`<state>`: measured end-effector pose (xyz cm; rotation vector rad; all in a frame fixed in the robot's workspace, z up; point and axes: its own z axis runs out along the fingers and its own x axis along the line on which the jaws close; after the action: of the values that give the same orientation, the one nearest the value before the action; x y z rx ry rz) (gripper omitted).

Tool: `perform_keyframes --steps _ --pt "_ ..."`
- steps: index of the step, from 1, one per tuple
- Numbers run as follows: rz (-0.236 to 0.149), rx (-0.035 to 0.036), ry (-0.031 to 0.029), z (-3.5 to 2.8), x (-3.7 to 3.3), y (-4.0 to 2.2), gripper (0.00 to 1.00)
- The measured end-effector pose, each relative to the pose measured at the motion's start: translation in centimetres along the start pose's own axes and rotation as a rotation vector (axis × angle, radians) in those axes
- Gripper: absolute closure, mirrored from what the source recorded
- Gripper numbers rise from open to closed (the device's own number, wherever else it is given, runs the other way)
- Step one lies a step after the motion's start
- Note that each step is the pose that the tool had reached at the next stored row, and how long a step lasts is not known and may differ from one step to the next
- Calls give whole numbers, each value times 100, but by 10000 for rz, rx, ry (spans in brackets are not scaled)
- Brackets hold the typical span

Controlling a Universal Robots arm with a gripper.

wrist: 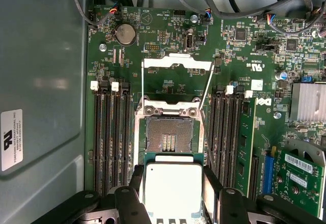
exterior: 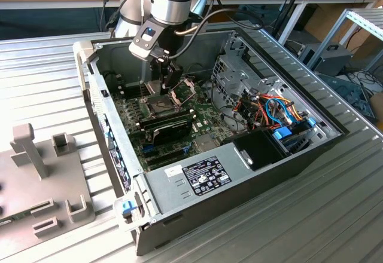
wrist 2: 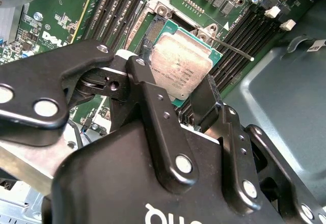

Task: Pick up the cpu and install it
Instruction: 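Place the cpu into insertion slot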

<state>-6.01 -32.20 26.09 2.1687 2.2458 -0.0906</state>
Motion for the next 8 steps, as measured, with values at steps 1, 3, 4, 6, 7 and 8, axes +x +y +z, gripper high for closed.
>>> perform_keyframes --steps 1,3,4,6,7,8 --pt "0 0 0 0 0 0 45" --pt "0 0 0 0 0 0 45" --pt "0 0 0 0 0 0 45" --pt "0 0 0 1 0 0 45" --pt "0 -1 1 3 0 0 45" --pt "0 -4 5 10 1 1 45"
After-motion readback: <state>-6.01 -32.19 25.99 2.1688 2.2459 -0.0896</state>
